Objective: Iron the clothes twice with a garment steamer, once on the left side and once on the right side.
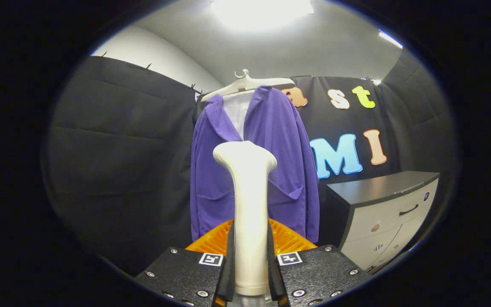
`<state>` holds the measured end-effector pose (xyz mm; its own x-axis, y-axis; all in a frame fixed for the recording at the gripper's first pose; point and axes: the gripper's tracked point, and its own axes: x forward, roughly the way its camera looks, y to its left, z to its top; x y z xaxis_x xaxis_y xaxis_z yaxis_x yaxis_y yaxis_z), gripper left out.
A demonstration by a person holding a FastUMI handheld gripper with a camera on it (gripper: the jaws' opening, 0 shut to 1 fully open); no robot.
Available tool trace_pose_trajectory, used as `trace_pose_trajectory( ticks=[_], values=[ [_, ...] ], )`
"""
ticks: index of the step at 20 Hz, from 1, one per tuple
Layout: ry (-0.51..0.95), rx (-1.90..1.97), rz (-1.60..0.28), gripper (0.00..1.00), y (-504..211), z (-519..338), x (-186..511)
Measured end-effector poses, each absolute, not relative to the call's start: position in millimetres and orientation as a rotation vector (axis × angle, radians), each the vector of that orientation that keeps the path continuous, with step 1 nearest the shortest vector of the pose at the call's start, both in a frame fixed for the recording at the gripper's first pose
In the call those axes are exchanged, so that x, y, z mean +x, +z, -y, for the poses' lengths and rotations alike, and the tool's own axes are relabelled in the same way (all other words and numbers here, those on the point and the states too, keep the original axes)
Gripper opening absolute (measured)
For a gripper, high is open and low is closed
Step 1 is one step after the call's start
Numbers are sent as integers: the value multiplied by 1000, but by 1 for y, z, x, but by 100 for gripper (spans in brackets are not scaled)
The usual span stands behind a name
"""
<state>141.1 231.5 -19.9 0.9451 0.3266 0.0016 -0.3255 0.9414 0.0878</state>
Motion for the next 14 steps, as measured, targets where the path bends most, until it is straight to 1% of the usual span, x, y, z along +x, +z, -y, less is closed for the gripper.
trace_pose_trajectory(
  ticks=[7, 14],
  values=[
    [356, 107, 124, 31, 74, -265, 181],
    [383, 93, 188, 31, 138, -306, 216]
  ],
)
